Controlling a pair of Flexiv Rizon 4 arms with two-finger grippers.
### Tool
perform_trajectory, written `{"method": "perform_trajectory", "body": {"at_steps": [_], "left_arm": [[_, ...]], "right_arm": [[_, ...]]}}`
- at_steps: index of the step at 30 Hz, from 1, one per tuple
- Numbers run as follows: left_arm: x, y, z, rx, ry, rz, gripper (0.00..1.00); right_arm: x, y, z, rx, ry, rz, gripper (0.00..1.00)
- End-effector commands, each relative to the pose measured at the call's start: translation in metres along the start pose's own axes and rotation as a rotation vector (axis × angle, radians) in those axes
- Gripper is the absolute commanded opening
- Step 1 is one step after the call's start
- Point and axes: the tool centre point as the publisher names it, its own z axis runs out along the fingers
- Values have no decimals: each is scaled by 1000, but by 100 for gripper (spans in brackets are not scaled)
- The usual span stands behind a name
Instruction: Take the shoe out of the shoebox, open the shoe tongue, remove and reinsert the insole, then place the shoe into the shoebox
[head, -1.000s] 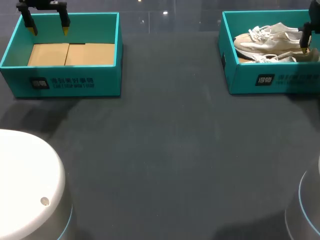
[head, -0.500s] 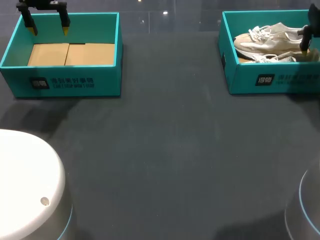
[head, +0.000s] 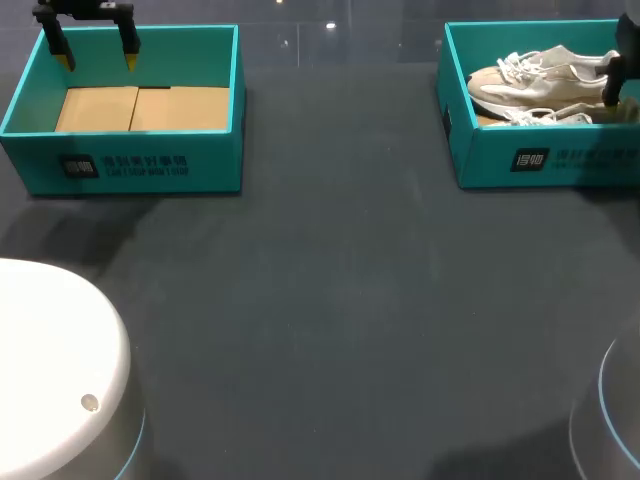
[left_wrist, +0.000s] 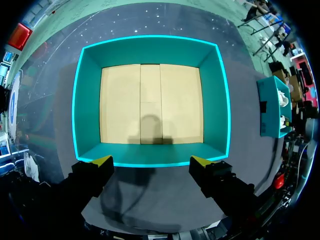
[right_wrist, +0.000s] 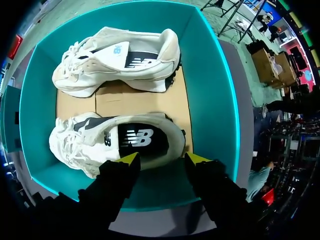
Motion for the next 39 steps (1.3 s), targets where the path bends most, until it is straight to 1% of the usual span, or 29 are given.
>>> {"method": "perform_trajectory", "body": {"at_steps": [1,6,9,13,20,21,22,23,26,27,33,37,39], "left_arm": [[0,0,0,0,-1,0,100],[0,0,0,0,-1,0,100],[0,0,0,0,-1,0,100],[0,0,0,0,-1,0,100],[0,0,0,0,-1,0,100],[0,0,0,0,-1,0,100],[0,0,0,0,-1,0,100],[0,0,0,0,-1,0,100],[0,0,0,0,-1,0,100],[0,0,0,0,-1,0,100],[0,0,0,0,-1,0,100],[0,0,0,0,-1,0,100],[0,0,0,0,-1,0,100]], "right_arm": [[0,3,5,8,-2,1,60],[0,5,9,11,-8,2,64],[-2,7,14,15,-8,6,64],[-4,8,19,22,-10,14,70],[-6,11,28,32,-7,23,69],[-6,11,29,33,-7,24,70],[-6,11,30,34,-7,25,74],[-6,11,31,35,-7,26,75],[-7,11,34,40,-8,29,74],[-8,11,34,40,-8,31,75],[-13,13,39,48,-6,37,75],[-14,14,40,51,-8,41,73],[-15,14,40,50,-9,42,73]]}}
